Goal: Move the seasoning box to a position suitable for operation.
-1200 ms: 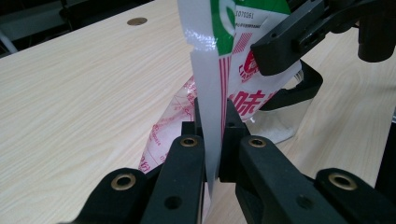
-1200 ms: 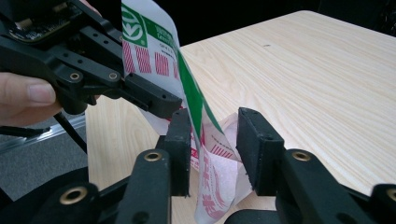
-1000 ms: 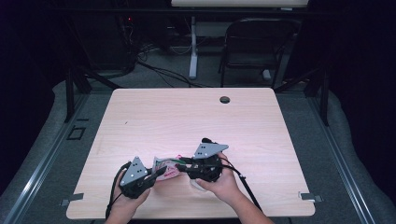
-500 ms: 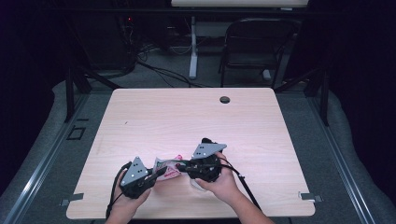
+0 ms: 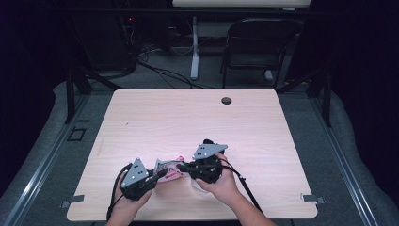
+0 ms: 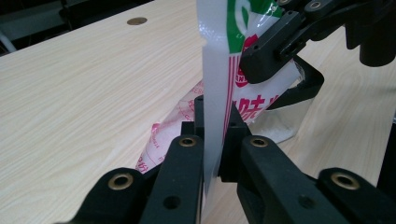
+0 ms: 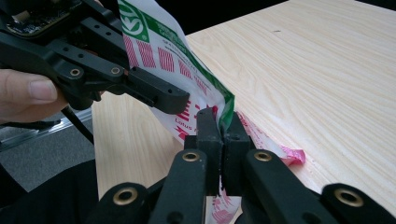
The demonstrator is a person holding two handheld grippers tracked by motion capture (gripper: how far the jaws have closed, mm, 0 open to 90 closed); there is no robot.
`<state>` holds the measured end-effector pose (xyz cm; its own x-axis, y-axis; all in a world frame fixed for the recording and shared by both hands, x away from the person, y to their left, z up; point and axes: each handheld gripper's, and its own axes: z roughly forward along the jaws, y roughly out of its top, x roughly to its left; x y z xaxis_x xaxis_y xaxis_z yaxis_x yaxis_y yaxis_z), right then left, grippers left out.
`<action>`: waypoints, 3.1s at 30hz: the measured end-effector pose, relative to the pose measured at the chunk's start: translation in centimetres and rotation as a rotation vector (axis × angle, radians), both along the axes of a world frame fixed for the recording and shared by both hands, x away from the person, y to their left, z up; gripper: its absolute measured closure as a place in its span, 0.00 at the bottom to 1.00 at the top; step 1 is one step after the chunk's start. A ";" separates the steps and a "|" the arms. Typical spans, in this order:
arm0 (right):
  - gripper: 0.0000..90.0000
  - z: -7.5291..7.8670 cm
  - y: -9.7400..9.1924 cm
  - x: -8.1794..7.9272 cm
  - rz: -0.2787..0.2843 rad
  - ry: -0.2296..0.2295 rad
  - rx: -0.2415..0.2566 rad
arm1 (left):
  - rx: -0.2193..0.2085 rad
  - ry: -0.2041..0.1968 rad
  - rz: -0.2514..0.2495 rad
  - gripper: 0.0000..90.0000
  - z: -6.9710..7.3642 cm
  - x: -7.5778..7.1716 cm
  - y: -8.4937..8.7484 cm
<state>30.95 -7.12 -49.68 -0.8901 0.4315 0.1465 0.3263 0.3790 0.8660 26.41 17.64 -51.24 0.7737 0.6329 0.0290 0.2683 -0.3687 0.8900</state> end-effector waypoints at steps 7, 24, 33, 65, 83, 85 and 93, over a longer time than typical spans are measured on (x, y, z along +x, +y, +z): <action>0.99 0.1 0.0 0.1 -0.006 0.007 0.004 | -0.024 0.014 0.011 0.78 -0.1 0.2 0.5; 1.00 0.6 0.5 0.9 -0.019 -0.001 0.015 | 0.051 0.076 0.047 0.48 -2.7 1.2 0.4; 1.00 0.8 0.7 1.0 -0.008 -0.010 0.022 | 0.040 0.139 0.046 0.47 -4.8 2.4 1.2; 1.00 1.0 0.7 1.3 -0.016 0.001 0.056 | 0.087 0.237 0.080 0.38 -7.2 3.6 0.7; 1.00 1.0 0.6 1.2 -0.016 0.001 0.071 | 0.111 0.242 0.087 0.41 -7.5 3.9 0.5; 1.00 1.0 0.6 1.2 -0.014 0.000 0.067 | 0.112 0.238 0.108 0.43 -7.5 3.8 0.4; 1.00 1.0 0.6 1.2 -0.018 0.001 0.071 | 0.121 0.254 0.098 0.48 -7.5 4.1 0.4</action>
